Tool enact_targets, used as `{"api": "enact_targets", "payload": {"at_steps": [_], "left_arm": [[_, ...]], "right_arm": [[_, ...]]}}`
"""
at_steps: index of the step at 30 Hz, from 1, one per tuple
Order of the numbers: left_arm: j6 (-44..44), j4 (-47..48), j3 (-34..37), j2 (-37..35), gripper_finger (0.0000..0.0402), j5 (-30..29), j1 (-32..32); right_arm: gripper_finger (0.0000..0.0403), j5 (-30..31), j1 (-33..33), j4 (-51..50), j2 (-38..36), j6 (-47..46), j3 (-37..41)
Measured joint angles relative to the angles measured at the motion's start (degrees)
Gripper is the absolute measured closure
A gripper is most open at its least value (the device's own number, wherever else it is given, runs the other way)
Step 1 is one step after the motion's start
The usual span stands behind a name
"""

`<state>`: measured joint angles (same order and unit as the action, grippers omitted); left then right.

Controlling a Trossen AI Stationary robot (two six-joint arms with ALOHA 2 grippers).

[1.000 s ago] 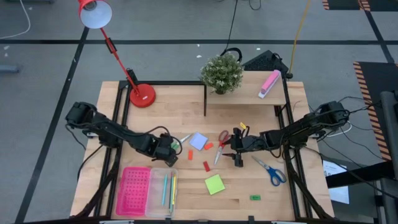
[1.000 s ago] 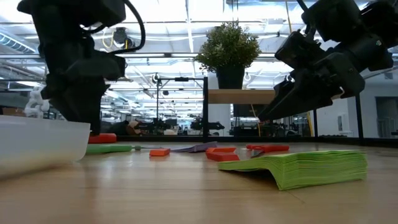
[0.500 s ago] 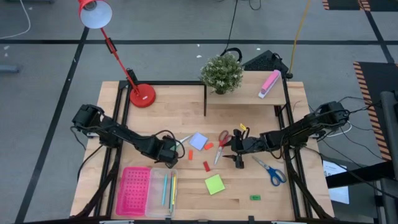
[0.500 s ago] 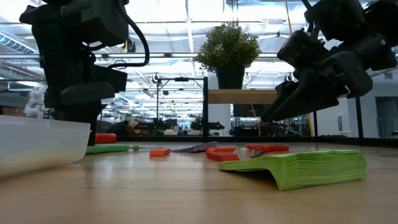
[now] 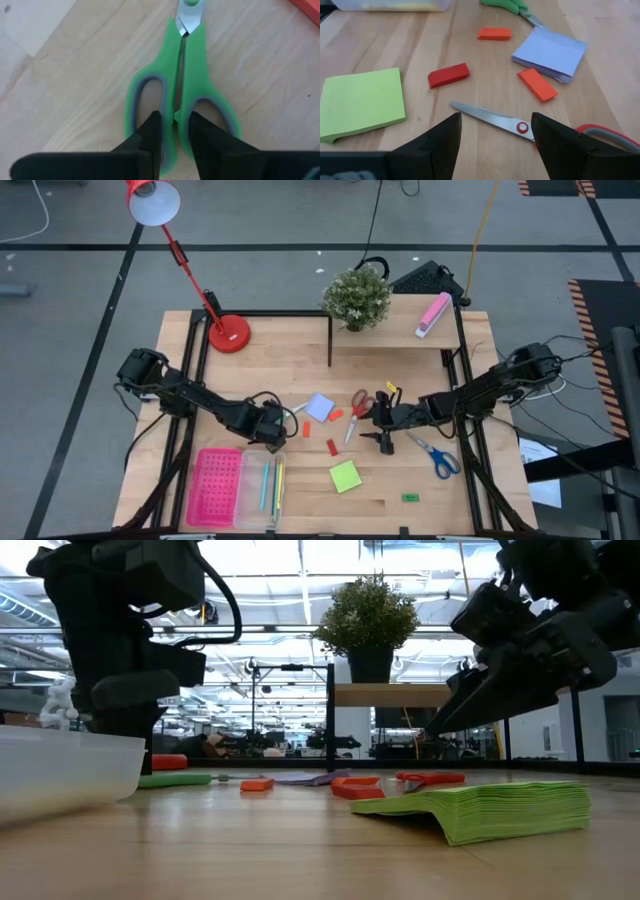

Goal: Pack school essentials
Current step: Put the light green scissors into the pink supply box

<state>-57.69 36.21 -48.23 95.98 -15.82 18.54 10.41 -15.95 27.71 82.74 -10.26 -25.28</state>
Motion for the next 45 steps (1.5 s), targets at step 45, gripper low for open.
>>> {"api": "enact_targets", "payload": {"at_steps": [45], "left_arm": [[-22.0,12.6,-16.1,-17.8,0.0322,-5.3,16.7]], "right_arm": [[0.017,0.2,-0.1,2.9,0.0,6.6,0.0]]}}
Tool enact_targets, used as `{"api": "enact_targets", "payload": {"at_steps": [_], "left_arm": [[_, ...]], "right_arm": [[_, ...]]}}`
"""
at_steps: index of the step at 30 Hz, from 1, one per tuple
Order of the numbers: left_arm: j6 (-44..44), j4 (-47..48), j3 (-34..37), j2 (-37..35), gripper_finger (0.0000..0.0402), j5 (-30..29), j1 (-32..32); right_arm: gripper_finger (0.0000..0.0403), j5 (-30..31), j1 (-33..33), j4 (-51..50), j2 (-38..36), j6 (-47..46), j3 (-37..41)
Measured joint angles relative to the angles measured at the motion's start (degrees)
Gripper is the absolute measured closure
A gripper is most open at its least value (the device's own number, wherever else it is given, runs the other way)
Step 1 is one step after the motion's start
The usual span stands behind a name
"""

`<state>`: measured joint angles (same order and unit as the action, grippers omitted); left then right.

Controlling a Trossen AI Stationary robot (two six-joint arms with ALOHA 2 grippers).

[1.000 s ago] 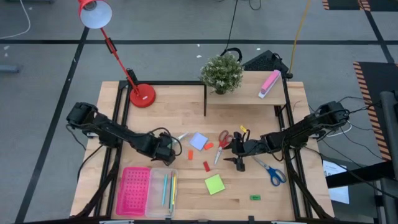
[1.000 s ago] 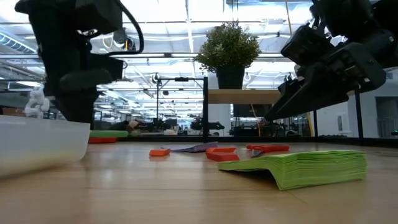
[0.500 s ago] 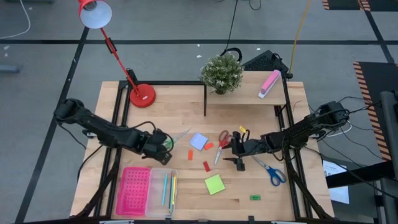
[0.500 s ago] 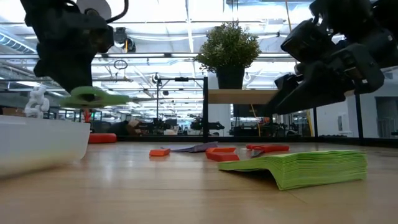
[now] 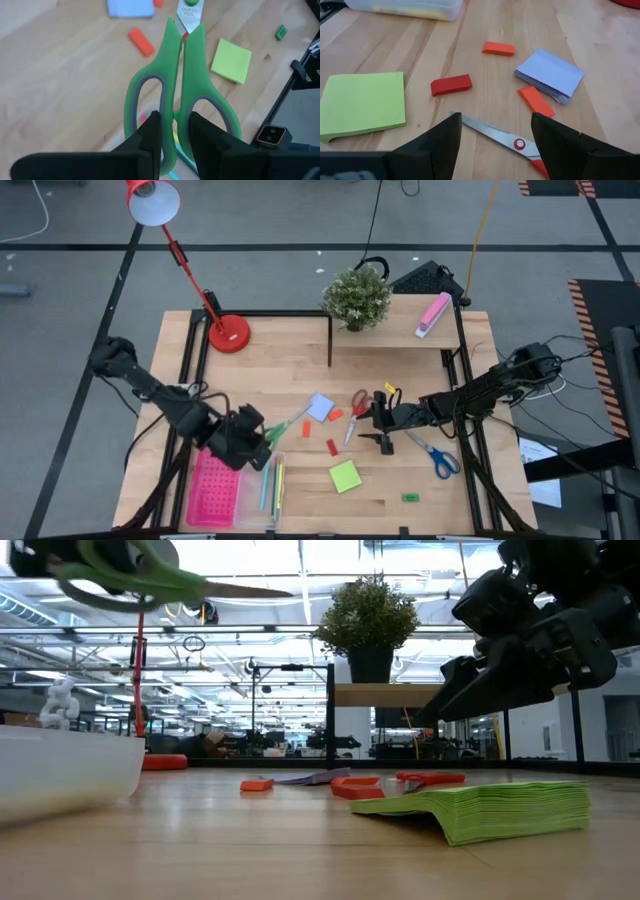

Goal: Pack school essentials
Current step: Put the light green scissors into the pink supply box

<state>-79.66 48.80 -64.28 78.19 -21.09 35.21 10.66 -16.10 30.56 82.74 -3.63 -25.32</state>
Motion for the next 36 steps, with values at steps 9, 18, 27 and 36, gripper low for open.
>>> {"api": "enact_targets", "payload": {"at_steps": [9,18,27,36], "left_arm": [[-16.8,2.0,-4.8,7.9,0.0321,0.0,8.1],[-36.2,2.2,-10.4,16.9,0.0321,0.1,14.9],[-45.6,0.7,-18.0,27.0,0.0321,4.2,18.0],[-53.9,2.2,-24.2,31.0,0.0321,4.8,21.6]], "right_arm": [[0.017,-0.2,0.0,0.0,0.0,2.1,0.0],[0.017,-0.2,-1.2,-0.8,0.0,0.2,0.0],[0.017,-0.3,-3.3,-4.4,0.0,0.2,0.0],[0.017,-0.3,-7.1,-6.7,0.0,-1.6,0.0]]}}
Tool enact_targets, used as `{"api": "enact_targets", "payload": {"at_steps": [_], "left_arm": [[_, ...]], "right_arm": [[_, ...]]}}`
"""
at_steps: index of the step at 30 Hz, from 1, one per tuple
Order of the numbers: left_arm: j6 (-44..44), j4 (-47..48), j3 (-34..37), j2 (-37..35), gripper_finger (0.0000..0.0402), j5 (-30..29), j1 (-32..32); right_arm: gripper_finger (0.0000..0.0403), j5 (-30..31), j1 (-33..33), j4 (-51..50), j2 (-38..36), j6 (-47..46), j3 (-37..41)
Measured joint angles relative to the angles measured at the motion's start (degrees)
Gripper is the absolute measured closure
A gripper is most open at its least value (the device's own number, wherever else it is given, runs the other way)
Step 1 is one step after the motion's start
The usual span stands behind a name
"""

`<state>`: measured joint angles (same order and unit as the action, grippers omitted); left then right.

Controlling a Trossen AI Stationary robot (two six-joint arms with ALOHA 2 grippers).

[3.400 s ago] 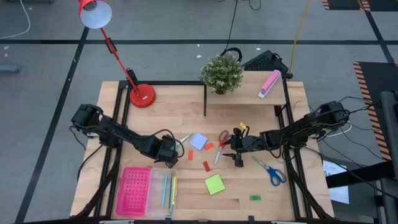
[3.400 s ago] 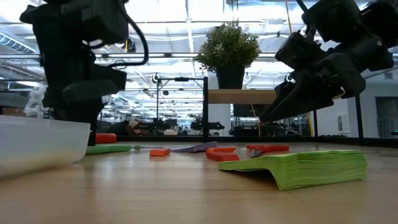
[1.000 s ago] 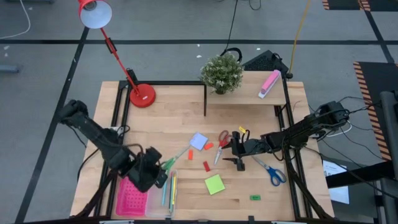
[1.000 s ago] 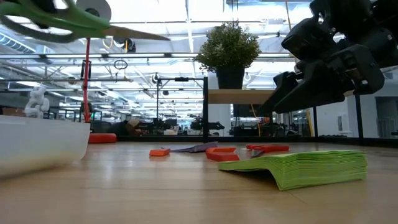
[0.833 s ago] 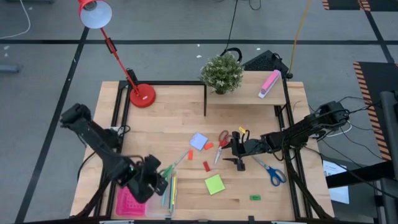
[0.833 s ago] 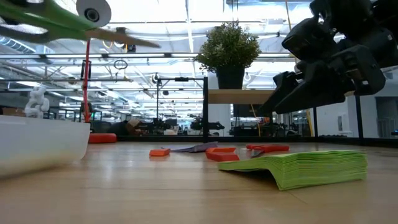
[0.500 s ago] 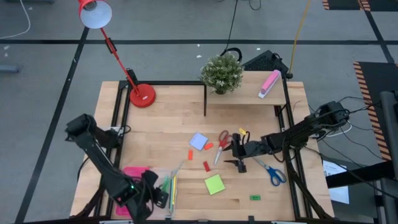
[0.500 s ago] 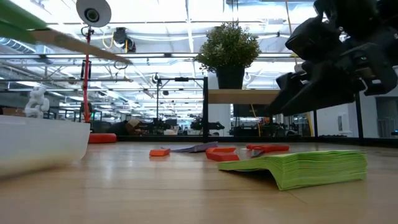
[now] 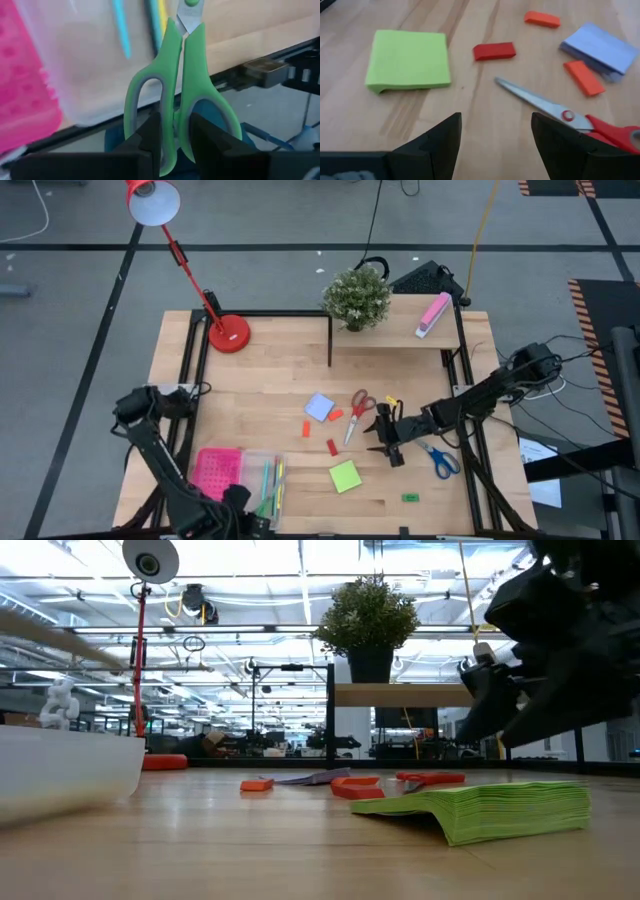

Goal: Pack school essentials
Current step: Put the light green scissors into the pink supply box, then put the red scissors into the pink supply box

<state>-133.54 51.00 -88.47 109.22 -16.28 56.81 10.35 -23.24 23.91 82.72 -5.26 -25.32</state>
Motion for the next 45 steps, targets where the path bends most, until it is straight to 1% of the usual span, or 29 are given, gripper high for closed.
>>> {"api": "enact_targets", "payload": {"at_steps": [4,7,9,17,26,31,35,37,39,45], "left_arm": [[-2.7,3.4,0.0,0.5,0.0321,3.2,0.6],[-3.0,5.7,0.0,0.7,0.0321,3.2,0.2],[-3.0,7.4,0.0,0.7,0.0321,4.8,-0.4],[-2.7,10.4,0.1,0.7,0.032,7.6,-1.3],[-2.3,12.5,0.1,0.7,0.0319,7.8,-2.2],[-0.7,12.5,0.1,1.0,0.0298,7.9,-3.6],[1.9,12.7,0.1,2.8,0.0273,11.9,-4.7],[2.1,12.6,0.1,3.1,0.0266,13.0,-4.9],[2.5,12.6,0.1,3.1,0.0263,13.0,-4.9],[3.6,13.8,0.1,2.6,0.0262,10.3,-5.0]], "right_arm": [[0.017,0.0,-1.6,-0.2,0.0,-0.1,0.0],[0.017,0.0,-2.5,-0.2,0.0,-0.7,0.0],[0.017,0.0,-2.9,-0.3,0.0,-1.2,0.0],[0.017,0.0,-5.1,-0.9,0.0,-4.5,0.0],[0.017,0.4,-7.8,-2.3,0.0,-7.8,0.0],[0.017,0.5,-9.2,-3.2,0.0,-10.0,0.0],[0.017,0.8,-10.5,-3.3,0.0,-11.1,0.1],[0.017,2.1,-11.3,-3.3,0.0,-11.2,0.1],[0.017,3.2,-11.9,-3.3,0.0,-11.2,0.1],[0.017,3.3,-12.1,-3.3,0.0,-10.9,0.1]]}}
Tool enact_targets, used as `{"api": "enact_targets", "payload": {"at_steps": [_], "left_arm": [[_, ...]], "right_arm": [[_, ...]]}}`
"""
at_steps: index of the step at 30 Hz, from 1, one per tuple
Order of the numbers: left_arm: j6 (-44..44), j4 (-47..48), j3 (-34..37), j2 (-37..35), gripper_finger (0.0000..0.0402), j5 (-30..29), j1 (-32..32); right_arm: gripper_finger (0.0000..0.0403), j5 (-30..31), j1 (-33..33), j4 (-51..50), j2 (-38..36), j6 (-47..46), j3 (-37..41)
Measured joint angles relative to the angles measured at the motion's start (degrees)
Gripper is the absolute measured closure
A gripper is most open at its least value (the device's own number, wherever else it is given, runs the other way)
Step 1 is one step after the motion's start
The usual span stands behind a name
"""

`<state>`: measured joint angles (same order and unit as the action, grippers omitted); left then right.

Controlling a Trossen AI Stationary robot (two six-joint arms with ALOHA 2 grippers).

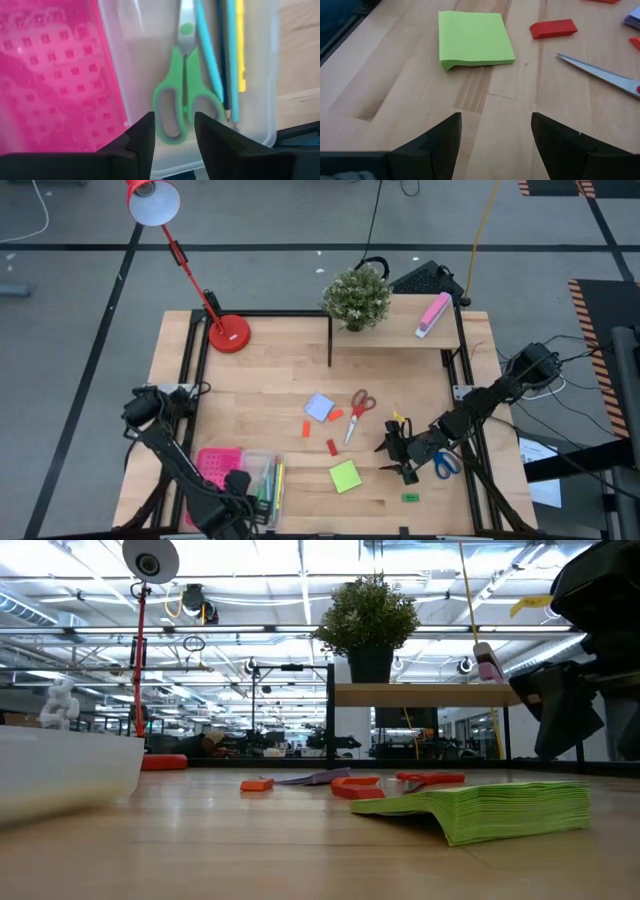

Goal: Pack school essentials
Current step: Put the red scissors into the pink supply box

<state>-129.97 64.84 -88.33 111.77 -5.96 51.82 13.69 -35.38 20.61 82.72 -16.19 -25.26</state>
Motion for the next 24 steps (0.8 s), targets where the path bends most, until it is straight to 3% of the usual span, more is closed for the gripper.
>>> {"api": "enact_targets", "payload": {"at_steps": [8,12,18,24], "left_arm": [[5.5,1.7,0.0,-0.1,0.0261,-8.2,-0.5],[9.4,3.0,0.0,-0.1,0.0261,-16.9,-0.6],[18.1,4.3,0.0,-0.1,0.0261,-27.8,-1.9],[25.5,5.8,0.0,-0.2,0.0261,-31.0,-4.0]], "right_arm": [[0.017,2.8,0.8,0.1,0.0,1.8,0.0],[0.017,4.4,4.0,0.0,-0.4,5.5,0.0],[0.0176,4.1,11.6,-3.5,-3.3,19.2,-2.8],[0.0206,-6.1,22.5,-9.6,-4.5,36.6,-7.1]]}}
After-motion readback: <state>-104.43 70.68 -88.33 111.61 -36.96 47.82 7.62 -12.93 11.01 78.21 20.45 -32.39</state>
